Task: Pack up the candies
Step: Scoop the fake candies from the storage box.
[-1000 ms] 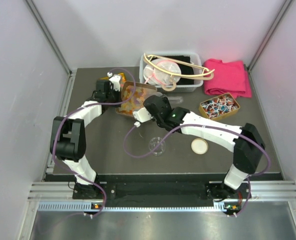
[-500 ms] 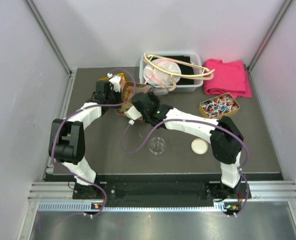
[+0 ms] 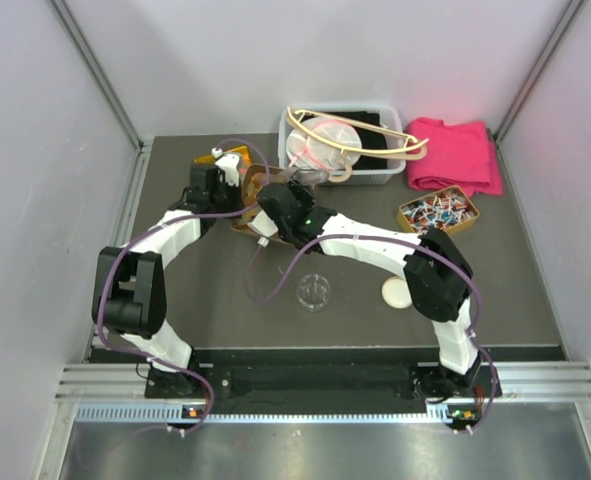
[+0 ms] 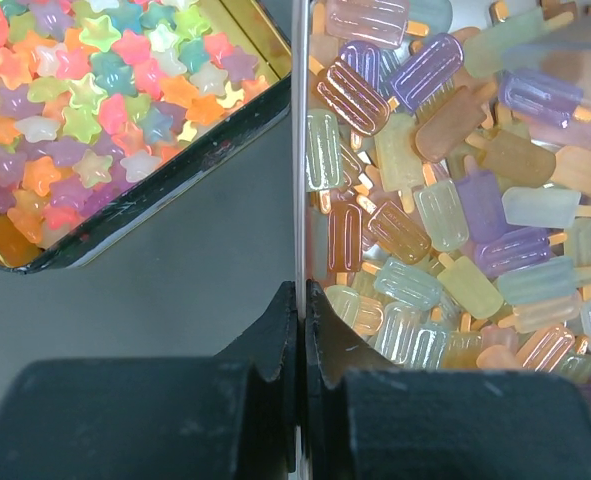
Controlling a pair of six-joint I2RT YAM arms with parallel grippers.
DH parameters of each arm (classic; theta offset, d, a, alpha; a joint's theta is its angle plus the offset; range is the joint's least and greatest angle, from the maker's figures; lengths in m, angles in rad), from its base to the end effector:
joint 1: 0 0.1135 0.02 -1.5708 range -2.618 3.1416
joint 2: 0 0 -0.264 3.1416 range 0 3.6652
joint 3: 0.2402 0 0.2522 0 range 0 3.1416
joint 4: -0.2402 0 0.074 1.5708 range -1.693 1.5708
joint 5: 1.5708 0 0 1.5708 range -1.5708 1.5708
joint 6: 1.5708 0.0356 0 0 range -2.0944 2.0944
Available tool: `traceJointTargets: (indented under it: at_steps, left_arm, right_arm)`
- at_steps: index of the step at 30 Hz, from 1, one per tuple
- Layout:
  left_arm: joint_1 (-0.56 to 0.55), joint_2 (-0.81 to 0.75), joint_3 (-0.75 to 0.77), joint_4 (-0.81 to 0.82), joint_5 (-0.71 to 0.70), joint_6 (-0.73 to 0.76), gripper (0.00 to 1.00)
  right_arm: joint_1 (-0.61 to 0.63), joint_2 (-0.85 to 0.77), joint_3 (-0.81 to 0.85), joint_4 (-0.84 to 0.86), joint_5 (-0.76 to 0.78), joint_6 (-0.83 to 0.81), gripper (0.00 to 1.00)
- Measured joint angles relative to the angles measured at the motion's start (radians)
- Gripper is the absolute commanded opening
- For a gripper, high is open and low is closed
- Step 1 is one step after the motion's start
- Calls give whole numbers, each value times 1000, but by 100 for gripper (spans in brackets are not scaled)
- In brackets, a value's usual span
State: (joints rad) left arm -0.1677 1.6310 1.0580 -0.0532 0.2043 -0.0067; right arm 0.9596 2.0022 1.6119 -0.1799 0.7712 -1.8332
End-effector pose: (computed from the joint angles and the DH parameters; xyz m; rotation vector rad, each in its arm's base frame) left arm 0.3562 -0.0676 0.2308 0.2914 2.1810 -0.3222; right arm 0.2863 0.3654 0.2619 -2.0807 0.8620 -1.3172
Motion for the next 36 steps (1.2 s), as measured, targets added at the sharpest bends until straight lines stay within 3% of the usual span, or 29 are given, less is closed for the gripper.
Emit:
traceJointTargets:
  at_steps: [21, 36]
  left_arm:
    - [-2, 0, -11, -1, -11, -3, 0]
    - [-2, 0, -11, 20, 8, -17, 0]
  right_arm:
    - [86, -79, -1, -365, -107, 240, 0]
    - [1, -76, 92, -196, -26, 58, 0]
